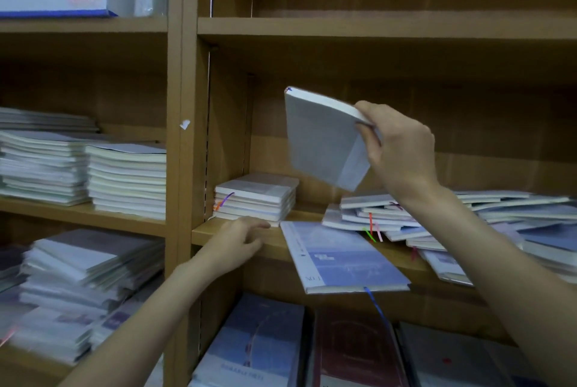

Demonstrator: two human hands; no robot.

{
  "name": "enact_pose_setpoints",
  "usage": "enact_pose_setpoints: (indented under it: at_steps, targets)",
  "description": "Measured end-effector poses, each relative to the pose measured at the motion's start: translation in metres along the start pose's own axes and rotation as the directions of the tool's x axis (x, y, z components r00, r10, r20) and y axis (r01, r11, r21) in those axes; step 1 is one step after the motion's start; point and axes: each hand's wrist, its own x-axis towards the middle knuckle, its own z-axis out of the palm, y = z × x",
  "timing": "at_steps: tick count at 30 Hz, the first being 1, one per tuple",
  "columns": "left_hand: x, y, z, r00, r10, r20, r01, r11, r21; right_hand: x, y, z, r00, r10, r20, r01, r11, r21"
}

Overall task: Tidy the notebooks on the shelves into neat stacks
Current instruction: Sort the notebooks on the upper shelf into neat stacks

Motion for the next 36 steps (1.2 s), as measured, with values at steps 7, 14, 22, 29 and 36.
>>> enact_pose_setpoints:
  at_steps: [7, 14, 22, 29, 36]
  targets:
    - [-0.011, -0.024, -0.009, 0.982, -0.146, -0.118, 0.15, 0.988, 0.028, 0.01, -0.01, 0.073, 0.997, -0.062, 0.046, 0.064, 0.996, -0.063]
    - [-0.009, -0.034, -0.004, 0.974, -0.15, -0.169, 0.156, 0.987, 0.022, -0.027, -0.029, 0.137, 0.441, -0.019, 0.897, -0.06, 0.997, 0.051]
    - [-0.009, -0.026, -0.001, 0.978, -0.101, -0.184, 0.102, 0.995, -0.003, -0.047, 0.016, 0.065, 0.475, 0.022, 0.879, -0.263, 0.957, 0.118]
    - [-0.023, 0.006, 0.009, 0.984, 0.107, -0.142, -0.103, 0.994, 0.036, -0.08, 0.047, -0.001, 0.427, 0.102, 0.899, -0.408, 0.908, 0.091]
    - [-0.042, 0.031, 0.028, 0.949, 0.305, -0.079, -0.309, 0.95, -0.044, -0.113, 0.038, -0.045, 0.327, -0.025, 0.945, -0.428, 0.887, 0.172]
